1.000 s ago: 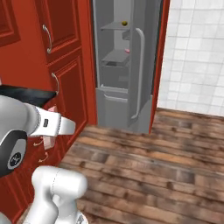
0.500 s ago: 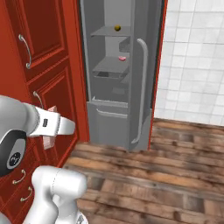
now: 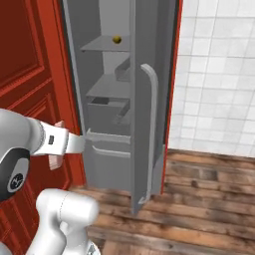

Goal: Transport the steak and lemon to the fridge. Place the steak on the rack containing meat and place the lemon on the rack containing the vegetable, ensuring meats and vegetables are on different racks.

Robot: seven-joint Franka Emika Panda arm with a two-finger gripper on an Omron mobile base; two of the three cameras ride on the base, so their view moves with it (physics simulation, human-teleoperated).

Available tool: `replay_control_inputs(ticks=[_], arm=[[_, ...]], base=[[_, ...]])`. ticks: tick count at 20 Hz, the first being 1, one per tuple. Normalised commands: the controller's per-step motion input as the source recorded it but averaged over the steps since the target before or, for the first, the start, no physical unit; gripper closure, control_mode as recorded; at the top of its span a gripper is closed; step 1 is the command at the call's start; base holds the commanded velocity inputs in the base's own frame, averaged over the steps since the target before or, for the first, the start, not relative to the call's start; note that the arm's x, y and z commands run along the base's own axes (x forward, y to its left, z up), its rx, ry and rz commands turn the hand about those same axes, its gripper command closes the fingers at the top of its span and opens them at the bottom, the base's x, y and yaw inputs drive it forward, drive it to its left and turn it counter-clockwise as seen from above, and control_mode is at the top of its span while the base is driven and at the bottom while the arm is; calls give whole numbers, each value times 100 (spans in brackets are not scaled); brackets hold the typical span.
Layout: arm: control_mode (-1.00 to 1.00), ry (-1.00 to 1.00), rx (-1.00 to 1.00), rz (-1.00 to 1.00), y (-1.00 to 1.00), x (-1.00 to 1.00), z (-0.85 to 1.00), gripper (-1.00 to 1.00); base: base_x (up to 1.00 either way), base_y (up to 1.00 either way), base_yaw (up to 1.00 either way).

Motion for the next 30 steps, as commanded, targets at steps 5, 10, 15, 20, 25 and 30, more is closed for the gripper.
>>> replay_control_inputs(ticks=[5, 10, 15, 20, 25, 30], arm=[[100, 0, 0, 0, 0, 0, 0, 100], [100, 0, 0, 0, 0, 0, 0, 100], [100, 0, 0, 0, 0, 0, 0, 100], [100, 0, 0, 0, 0, 0, 0, 100], [100, 0, 0, 0, 0, 0, 0, 100], [100, 0, 0, 0, 0, 0, 0, 100]], base=[[90, 69, -17], [59, 54, -12], [88, -25, 0], [100, 13, 0], [100, 22, 0], [100, 0, 0]])
